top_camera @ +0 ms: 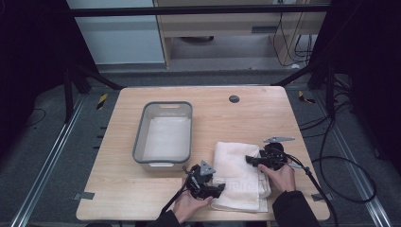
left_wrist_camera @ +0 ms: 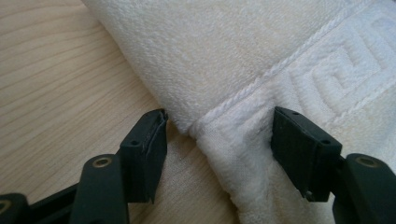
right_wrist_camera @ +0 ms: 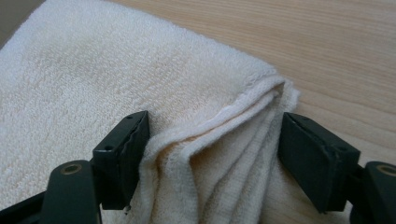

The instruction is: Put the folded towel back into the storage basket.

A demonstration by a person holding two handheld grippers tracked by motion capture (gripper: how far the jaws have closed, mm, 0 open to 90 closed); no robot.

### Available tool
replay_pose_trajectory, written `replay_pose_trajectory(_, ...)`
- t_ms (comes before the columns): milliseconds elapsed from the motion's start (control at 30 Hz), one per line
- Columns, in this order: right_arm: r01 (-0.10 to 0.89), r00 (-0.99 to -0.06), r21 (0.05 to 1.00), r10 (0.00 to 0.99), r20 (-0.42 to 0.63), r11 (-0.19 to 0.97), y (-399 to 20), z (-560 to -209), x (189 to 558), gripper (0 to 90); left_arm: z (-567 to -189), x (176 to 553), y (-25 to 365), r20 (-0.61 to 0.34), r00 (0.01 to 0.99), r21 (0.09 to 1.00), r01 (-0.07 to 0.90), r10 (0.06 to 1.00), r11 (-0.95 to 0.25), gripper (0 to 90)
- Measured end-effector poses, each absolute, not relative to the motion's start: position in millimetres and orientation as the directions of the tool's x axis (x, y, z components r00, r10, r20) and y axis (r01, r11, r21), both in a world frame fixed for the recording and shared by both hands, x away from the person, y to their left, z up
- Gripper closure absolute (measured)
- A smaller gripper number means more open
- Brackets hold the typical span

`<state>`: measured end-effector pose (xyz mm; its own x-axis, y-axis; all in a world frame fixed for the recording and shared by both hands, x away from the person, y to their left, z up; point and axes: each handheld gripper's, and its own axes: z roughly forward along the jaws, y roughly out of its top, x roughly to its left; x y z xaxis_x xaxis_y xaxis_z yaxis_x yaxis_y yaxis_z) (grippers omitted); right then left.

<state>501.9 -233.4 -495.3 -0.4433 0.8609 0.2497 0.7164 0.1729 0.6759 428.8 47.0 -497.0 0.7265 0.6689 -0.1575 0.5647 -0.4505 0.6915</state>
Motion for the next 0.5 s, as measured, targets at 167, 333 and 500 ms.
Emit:
replay_pose_trajectory(167,0.724,-0.446,0.670,0.853,0.272,0.165,-234.1,-496.9,502.7,29.2,-496.6,429.6,45.2,-0.156,0.738,0.688,0.558,0.657,-0.464,38.7)
replay_pose_trajectory(333,0.728,-0.450,0.666,0.845,0.289,0.160,-233.5,-496.6,502.1,36.7,-495.7,429.4,43.9,-0.180,0.740,0.681,0.569,0.647,-0.461,44.9)
replay_pose_trajectory(500,0.756,-0.445,0.641,0.823,0.353,0.134,-233.5,-496.1,502.9,50.5,-495.7,431.6,44.5,-0.224,0.750,0.673,0.581,0.622,-0.459,55.5)
